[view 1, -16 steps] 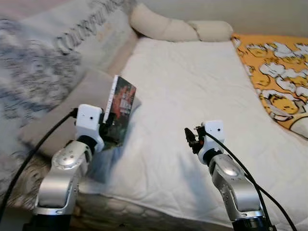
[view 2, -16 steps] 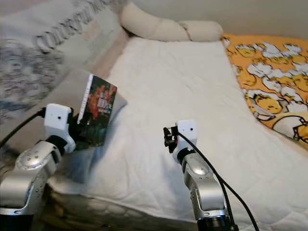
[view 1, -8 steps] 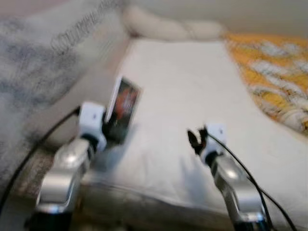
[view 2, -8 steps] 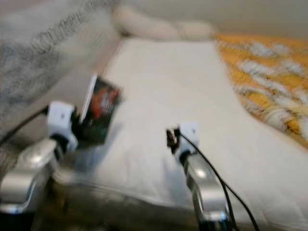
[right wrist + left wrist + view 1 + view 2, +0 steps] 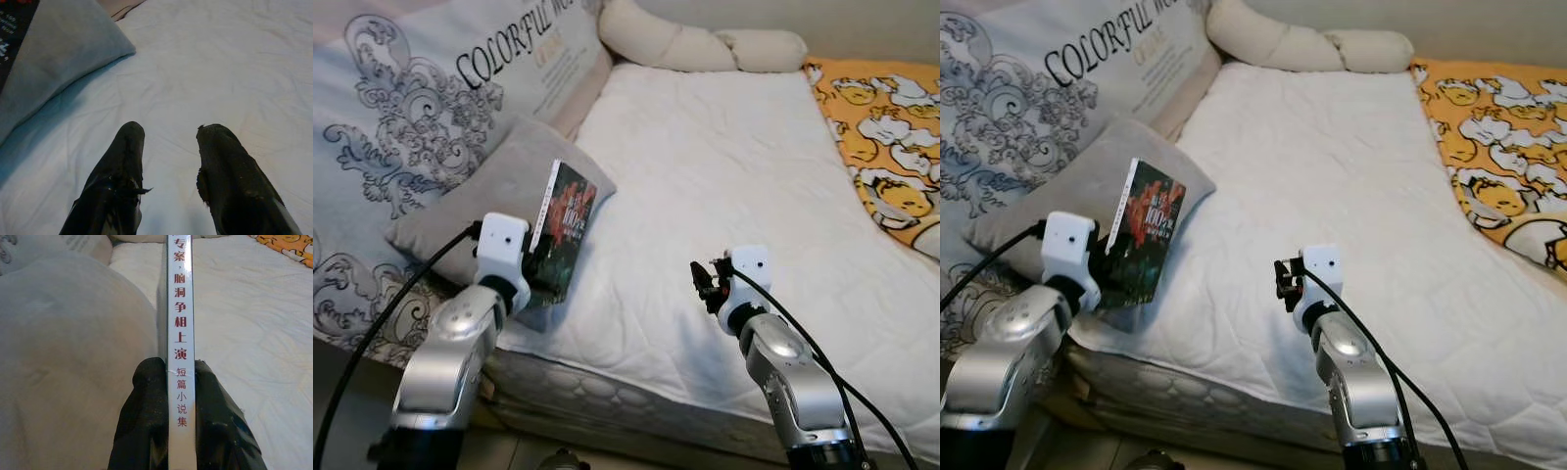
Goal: Clean up the room
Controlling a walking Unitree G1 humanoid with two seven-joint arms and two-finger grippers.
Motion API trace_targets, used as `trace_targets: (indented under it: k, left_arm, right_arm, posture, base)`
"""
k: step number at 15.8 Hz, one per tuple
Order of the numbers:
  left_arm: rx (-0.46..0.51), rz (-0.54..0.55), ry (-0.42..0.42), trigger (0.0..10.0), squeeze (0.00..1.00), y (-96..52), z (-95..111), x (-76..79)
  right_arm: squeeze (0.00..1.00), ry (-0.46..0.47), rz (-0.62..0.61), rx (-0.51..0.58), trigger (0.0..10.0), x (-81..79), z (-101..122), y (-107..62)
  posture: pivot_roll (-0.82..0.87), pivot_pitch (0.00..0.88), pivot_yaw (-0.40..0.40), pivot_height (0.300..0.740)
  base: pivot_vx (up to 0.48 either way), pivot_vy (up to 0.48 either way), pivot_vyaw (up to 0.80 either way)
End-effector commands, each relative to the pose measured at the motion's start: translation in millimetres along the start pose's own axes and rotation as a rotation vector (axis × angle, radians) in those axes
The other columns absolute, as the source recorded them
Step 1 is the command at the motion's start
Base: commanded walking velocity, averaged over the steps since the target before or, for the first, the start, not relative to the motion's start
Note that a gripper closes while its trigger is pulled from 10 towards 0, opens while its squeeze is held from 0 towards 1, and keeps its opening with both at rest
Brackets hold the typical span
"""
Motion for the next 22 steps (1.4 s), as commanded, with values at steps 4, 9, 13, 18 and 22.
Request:
trace_targets:
  k: [4, 9, 13, 18, 22]
  left_arm:
    - [0.049, -0.118, -0.066, 10.0, 0.00, 28.0, 16, -8.7]
    - [0.066, -0.282, -0.253, 10.0, 0.00, 75.9, 34, -3.5]
    - [0.036, -0.361, -0.430, 10.0, 0.00, 98.8, 33, 16.3]
    - [-0.115, -0.323, -0.414, 10.0, 0.00, 102.3, 0, 34.5]
    - [-0.055, -0.377, -0.547, 10.0, 0.00, 108.0, 15, 51.7]
  right_arm:
    - [0.00, -0.045, 0.090, 0.020, 10.0, 8.3, 20, -3.3]
    - [0.00, -0.173, 0.358, -0.016, 10.0, 19.5, 52, -25.2]
    - [0.00, -0.198, 0.460, -0.093, 10.0, 28.7, 63, -54.8]
    - [0.00, -0.191, 0.510, -0.232, 10.0, 26.2, 49, -87.5]
    - [0.00, -0.176, 0.509, -0.275, 10.0, 24.2, 48, -103.1]
  posture:
    - [0.00, 0.000, 0.016, 0.740]
    - [-0.08, 0.000, 0.045, 0.740]
    - [-0.15, 0.075, 0.064, 0.740]
    - [-0.21, 0.196, 0.061, 0.740]
    - [-0.25, 0.225, 0.065, 0.740]
  base:
    - [0.000, 0.000, 0.00]
    - [0.000, 0.000, 0.00]
    - [0.000, 0.000, 0.00]
    - [0.000, 0.000, 0.00]
    - [0.000, 0.000, 0.00]
Point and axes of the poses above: a point about 5 cm out from each wrist's last joint towards the gripper, its own y axis pointing out of the wrist towards the gripper, its own z axis along the axis of the wrist's last joint, x = y × z, the point moved 2 cm from there along y, pointing out of the wrist towards the gripper, and after that the axes turned 14 degrees about y, right-handed, at the moved point
